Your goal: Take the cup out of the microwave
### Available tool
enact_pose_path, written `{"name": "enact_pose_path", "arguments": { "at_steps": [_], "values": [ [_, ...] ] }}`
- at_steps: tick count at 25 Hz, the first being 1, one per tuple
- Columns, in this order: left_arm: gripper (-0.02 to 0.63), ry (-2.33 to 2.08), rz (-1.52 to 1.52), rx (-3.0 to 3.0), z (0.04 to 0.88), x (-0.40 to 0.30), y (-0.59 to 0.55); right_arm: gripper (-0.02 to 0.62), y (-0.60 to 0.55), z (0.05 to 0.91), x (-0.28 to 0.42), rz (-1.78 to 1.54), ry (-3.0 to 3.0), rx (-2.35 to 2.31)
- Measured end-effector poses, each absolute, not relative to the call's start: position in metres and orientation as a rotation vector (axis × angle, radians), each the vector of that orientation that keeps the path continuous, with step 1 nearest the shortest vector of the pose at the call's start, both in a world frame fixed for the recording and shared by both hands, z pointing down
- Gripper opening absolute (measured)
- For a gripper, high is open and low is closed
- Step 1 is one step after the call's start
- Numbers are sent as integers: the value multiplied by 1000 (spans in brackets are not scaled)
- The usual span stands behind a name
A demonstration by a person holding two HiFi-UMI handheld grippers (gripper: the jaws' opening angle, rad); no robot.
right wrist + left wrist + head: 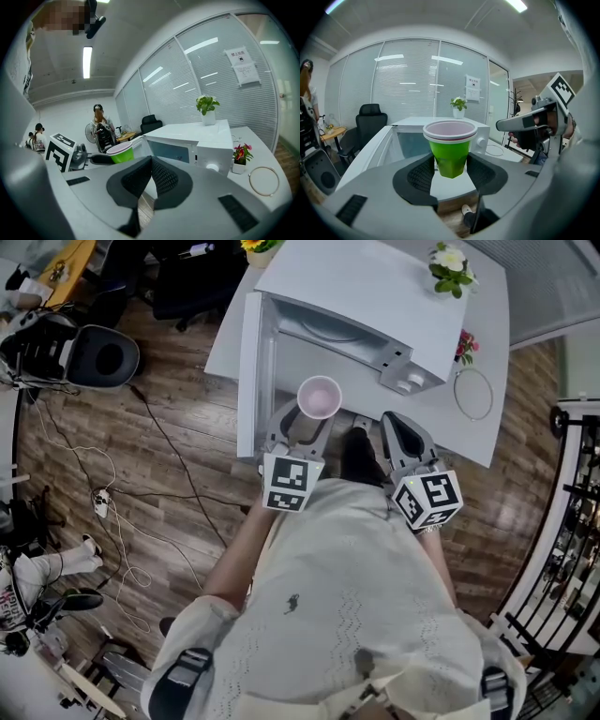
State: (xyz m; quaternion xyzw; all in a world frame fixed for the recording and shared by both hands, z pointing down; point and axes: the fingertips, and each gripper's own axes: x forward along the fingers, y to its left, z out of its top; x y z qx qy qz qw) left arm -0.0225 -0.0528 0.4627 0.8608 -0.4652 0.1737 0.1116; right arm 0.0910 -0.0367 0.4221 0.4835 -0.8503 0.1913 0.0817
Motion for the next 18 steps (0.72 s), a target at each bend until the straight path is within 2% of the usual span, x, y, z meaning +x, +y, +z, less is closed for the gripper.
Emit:
{"name": "enact_pose_path", "arguments": {
  "at_steps": [18],
  "values": [
    [236, -1424, 493, 2492, 443, -28, -54, 9, -40, 404, 104, 500, -2548, 1487]
  ]
}}
